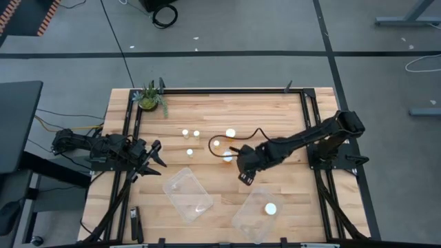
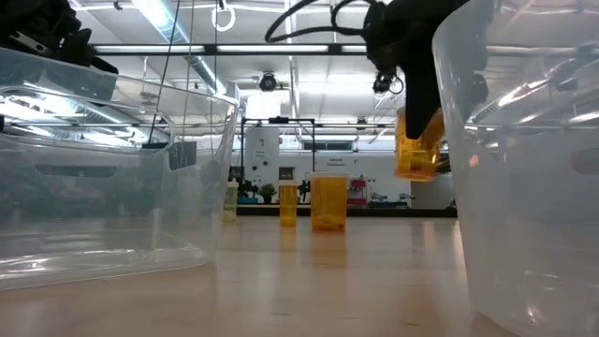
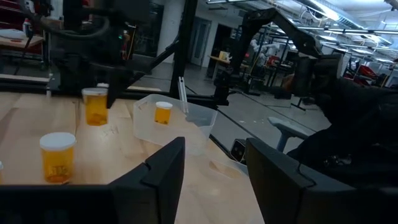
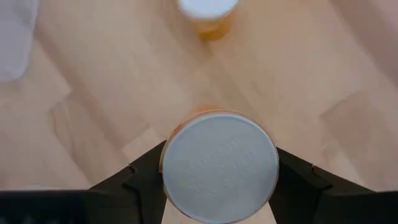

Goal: Pick and place medicine bottles into bin by pill shape (circle, oval)
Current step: Put the large orange pill bottle into the right transparent bin

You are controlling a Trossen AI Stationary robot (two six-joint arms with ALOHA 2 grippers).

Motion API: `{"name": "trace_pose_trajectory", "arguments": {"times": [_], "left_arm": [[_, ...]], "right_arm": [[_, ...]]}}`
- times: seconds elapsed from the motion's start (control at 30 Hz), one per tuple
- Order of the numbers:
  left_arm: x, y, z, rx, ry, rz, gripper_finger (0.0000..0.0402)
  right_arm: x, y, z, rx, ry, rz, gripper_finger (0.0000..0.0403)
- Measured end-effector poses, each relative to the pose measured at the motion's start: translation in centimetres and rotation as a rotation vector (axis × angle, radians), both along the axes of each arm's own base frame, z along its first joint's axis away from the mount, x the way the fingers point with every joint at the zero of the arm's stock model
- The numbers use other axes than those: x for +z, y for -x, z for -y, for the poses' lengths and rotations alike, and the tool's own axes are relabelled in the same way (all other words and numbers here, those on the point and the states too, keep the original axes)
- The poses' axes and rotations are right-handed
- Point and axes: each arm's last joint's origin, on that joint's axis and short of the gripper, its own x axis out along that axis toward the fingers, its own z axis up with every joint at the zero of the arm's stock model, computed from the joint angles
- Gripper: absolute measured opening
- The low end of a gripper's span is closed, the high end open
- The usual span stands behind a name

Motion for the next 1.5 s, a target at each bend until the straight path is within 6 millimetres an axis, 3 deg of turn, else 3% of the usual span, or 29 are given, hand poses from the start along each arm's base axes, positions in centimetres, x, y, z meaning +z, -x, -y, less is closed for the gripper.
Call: {"name": "trace_pose_trajectory", "arguments": {"times": [0.2,0.67,0.83,1.2,1.5], "left_arm": [[0.0,0.0,0.0,0.0,0.0,0.0,0.0181],[0.0,0.0,0.0,0.0,0.0,0.0,0.018],[0.0,0.0,0.0,0.0,0.0,0.0,0.0177],[0.0,0.0,0.0,0.0,-0.001,-0.005,0.0177],[-0.1,0.0,0.0,0.001,-0.001,-0.007,0.0181]], "right_arm": [[0.0,0.5,-1.9,-0.035,-0.011,0.028,0.023],[1.0,-0.6,-5.6,-0.008,-0.109,0.276,0.023],[2.5,-1.1,-7.2,0.008,-0.09,0.33,0.023],[4.8,-4.7,-10.6,0.071,0.003,0.246,0.0229],[6.2,-5.7,-13.4,0.089,0.03,0.143,0.0229]]}}
